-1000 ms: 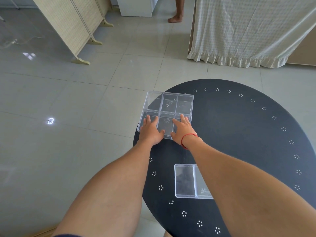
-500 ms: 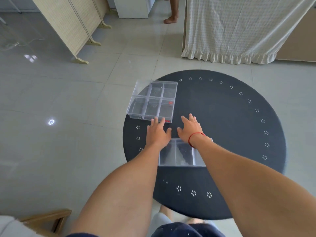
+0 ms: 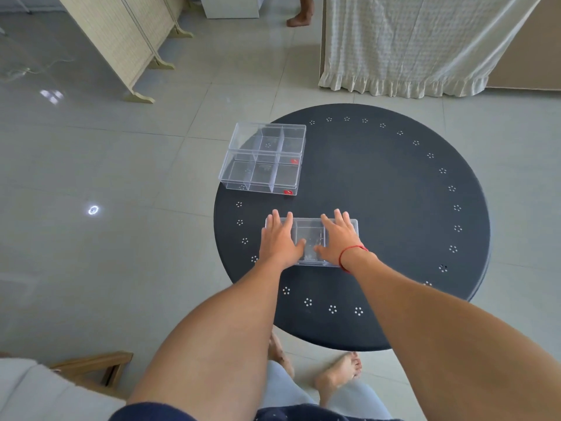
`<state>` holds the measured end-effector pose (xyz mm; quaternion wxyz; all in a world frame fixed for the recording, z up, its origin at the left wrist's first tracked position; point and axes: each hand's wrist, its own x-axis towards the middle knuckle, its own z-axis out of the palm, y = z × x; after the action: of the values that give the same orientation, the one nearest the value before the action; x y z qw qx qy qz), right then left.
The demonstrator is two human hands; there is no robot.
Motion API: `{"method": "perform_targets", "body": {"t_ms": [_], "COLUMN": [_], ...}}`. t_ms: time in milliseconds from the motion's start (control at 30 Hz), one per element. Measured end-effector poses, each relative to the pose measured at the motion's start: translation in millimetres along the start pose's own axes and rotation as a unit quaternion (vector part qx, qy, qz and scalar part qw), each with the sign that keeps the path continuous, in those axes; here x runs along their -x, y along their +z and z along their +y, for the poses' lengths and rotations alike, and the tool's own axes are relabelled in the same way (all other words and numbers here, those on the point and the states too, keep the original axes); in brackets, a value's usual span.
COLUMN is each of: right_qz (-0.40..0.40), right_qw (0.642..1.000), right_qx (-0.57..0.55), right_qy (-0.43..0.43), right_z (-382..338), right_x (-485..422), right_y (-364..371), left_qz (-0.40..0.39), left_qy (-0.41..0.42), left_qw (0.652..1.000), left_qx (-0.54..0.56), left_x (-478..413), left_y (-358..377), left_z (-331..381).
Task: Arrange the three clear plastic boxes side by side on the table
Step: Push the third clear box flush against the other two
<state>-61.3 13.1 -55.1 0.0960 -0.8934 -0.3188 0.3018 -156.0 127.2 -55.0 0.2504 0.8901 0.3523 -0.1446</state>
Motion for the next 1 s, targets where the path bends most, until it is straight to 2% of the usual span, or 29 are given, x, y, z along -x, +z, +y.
{"method": "perform_targets", "body": {"t_ms": [233,367,567,700,800,1000], "right_qz": [0.039,0.052,0.030,0.054,0.069,0.071], "right_qw": [0.999,0.998,0.998,0.994,0.994,0.996], "right_qx": [0.033,-0.002,-0.052,-0.092,-0.073,-0.040], "right_qy": [-0.001,0.017,0.003,0.023,0.038,0.044], "right_z": [-50.1,-83.3,-116.0,-128.3,-137.1,-145.0], "right_x": [-12.9,-22.2,-34.8,-40.7,-47.3,-56.5], "right_y": [11.2,21.0,32.1,34.4,34.9,33.1], "left_qz": [0.030,0.033,0.017,0.026,0.052,0.051], "left_qy": [-0.018,-0.020,-0.016,0.000,0.006,0.005], "left_qw": [0.999,0.999,1.000,0.999,0.998,0.998], "left_qx": [0.010,0.009,0.011,0.035,0.025,0.030], "left_x": [-9.8,-19.6,-34.7,-44.1,-48.7,-55.6], "left_y": [-14.4,-29.9,-48.2,-58.7,-63.3,-67.7], "left_z": [-40.2,-68.1,-105.7,-120.3,-122.6,-125.1]}}
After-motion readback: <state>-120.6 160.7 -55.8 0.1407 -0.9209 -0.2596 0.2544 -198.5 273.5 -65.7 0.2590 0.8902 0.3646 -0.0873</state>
